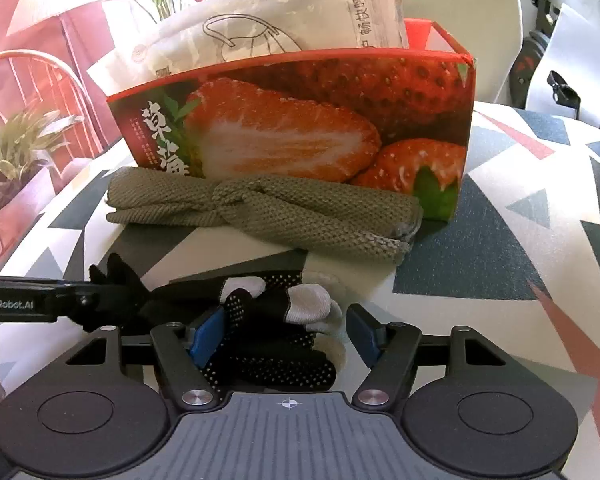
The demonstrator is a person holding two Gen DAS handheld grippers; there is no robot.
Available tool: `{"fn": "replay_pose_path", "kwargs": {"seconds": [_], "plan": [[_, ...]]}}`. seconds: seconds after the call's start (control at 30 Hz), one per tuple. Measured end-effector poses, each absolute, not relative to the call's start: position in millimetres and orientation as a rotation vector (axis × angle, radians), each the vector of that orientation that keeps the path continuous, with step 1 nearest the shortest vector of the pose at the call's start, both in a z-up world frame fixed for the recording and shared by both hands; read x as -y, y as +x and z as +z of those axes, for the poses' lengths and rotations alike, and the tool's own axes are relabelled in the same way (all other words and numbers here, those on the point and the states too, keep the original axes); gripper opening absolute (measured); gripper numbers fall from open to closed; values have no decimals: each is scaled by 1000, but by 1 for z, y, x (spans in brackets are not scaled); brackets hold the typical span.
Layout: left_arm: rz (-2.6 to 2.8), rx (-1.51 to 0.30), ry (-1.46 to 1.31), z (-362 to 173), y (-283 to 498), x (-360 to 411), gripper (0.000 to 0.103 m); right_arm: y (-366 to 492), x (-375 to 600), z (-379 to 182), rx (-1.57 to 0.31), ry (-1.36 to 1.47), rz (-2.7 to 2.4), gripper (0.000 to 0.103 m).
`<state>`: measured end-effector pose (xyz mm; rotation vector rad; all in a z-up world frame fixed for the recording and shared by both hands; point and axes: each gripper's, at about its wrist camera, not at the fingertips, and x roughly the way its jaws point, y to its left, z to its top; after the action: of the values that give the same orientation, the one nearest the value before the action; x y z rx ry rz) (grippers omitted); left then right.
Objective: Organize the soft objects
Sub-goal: 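Close both grippers on the black glove, then lift the black glove with both grippers over the red box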
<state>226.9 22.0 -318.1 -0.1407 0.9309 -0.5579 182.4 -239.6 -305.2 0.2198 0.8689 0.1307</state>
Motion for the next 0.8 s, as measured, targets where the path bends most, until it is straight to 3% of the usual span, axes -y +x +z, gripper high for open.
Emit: {"fn": "replay_pose_path", "kwargs": {"seconds": [0.17, 0.4, 0.5, 0.57, 0.8], "plan": [[-559, -930, -141, -319, 227, -22, 38, 182, 235, -310, -886, 223, 175, 35], [-558, -938, -145, -318, 226, -23, 37, 177, 233, -307, -884, 240, 198, 16], [-559, -940, -146, -317, 221, -23, 33, 173, 234, -307, -887, 259, 205, 12], [-568, -941, -149, -316, 218, -23, 25, 171, 233, -306, -887, 262, 211, 11], [-560, -945, -137, -311, 208, -22, 22, 163, 233, -296, -865, 290, 232, 9]]}}
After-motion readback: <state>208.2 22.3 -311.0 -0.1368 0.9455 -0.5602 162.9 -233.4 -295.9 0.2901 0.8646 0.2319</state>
